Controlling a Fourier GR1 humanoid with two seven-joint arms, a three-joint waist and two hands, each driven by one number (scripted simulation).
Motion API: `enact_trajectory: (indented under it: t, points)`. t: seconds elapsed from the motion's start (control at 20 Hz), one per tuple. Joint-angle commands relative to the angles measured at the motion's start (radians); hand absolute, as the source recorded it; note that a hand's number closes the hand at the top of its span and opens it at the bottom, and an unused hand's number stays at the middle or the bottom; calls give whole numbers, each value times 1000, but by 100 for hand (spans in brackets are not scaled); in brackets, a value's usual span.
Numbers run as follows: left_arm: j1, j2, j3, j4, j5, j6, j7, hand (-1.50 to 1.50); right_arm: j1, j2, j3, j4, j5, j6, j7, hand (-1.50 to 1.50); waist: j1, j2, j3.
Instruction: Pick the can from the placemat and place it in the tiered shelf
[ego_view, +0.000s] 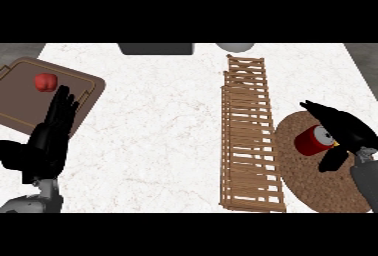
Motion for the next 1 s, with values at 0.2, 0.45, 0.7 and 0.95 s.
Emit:
enact_trajectory:
  t: [0.2,0.45,0.7,0.95]
  points:
    - [37,-9,17,-94,-24,-30,53,0,-30,41,-39,163,89,-36,-86,-150,3,0,0]
    - [-42,-31,21,-16,-36,-28,64,0,-67,101,2,253,142,-50,-114,150,3,1,1]
    - [-6,-16,60,-38,-11,-66,48,0,-39,66,13,131,213,-95,-135,150,-1,-1,0]
    - [2,-41,38,-38,-32,-43,27,0,-26,-13,102,165,219,-187,-501,150,13,2,2]
